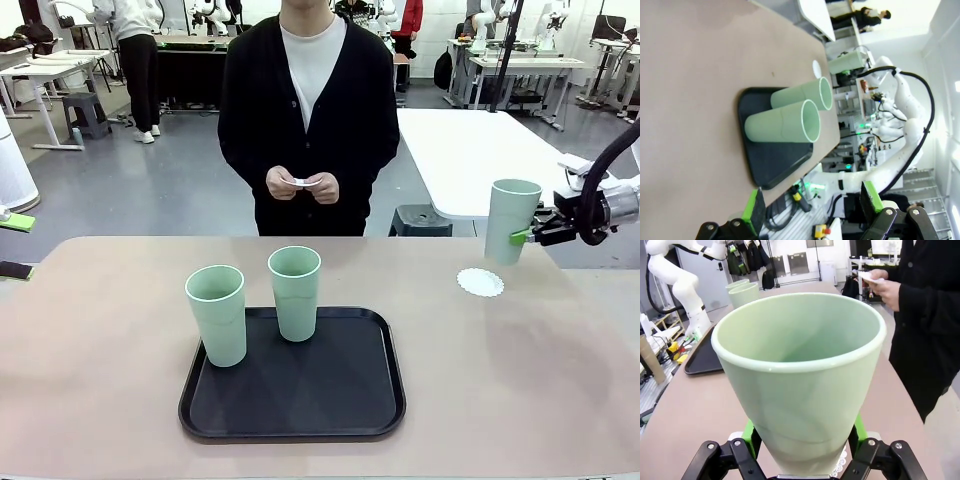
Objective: Place coasters on the table and set cups on them.
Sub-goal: Pick up one Reusable plastic cup and place it on a coaster set by the human.
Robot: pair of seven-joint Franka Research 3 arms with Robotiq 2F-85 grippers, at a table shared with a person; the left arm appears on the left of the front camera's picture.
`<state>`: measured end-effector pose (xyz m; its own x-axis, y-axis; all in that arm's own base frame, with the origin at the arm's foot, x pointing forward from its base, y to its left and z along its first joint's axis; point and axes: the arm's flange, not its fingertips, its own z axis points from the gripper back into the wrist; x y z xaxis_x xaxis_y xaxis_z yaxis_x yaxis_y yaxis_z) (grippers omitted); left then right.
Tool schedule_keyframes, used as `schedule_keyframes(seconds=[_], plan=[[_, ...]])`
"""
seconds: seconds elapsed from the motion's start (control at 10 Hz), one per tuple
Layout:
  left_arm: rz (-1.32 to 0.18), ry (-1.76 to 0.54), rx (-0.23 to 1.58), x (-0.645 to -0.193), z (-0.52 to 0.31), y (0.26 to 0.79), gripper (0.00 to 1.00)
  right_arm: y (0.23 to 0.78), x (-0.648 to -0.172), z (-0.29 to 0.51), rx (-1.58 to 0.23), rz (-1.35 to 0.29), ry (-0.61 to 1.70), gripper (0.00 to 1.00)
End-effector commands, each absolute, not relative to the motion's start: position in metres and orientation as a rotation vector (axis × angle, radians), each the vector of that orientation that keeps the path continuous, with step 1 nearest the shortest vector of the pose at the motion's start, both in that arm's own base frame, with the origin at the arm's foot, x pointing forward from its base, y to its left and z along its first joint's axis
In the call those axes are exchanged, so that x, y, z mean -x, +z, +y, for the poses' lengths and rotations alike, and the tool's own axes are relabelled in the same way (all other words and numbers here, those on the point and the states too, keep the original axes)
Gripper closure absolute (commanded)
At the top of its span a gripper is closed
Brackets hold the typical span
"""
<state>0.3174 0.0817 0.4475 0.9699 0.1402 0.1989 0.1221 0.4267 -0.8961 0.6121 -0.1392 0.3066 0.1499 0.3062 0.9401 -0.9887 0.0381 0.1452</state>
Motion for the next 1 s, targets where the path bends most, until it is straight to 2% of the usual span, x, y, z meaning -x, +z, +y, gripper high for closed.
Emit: schedule_keyframes(seconds=[0.0, 0.3, 0.4, 0.9], plan=[[-0.267, 0.010, 1.143, -0.3167, 0.0833, 0.4477, 0.00, 0.2916, -0.6075, -0.1332, -1.023, -0.877, 1.235, 0.18], [-0.267, 0.010, 1.143, -0.3167, 0.0833, 0.4477, 0.00, 0.2911, -0.6061, -0.1279, -1.003, -0.931, 1.176, 0.18], [-0.267, 0.010, 1.143, -0.3167, 0.0833, 0.4477, 0.00, 0.2862, -0.6084, -0.1324, -1.052, -0.870, 1.211, 0.18], [-0.267, 0.010, 1.143, -0.3167, 0.0833, 0.4477, 0.00, 0.2862, -0.6084, -0.1324, -1.052, -0.870, 1.211, 0.18]])
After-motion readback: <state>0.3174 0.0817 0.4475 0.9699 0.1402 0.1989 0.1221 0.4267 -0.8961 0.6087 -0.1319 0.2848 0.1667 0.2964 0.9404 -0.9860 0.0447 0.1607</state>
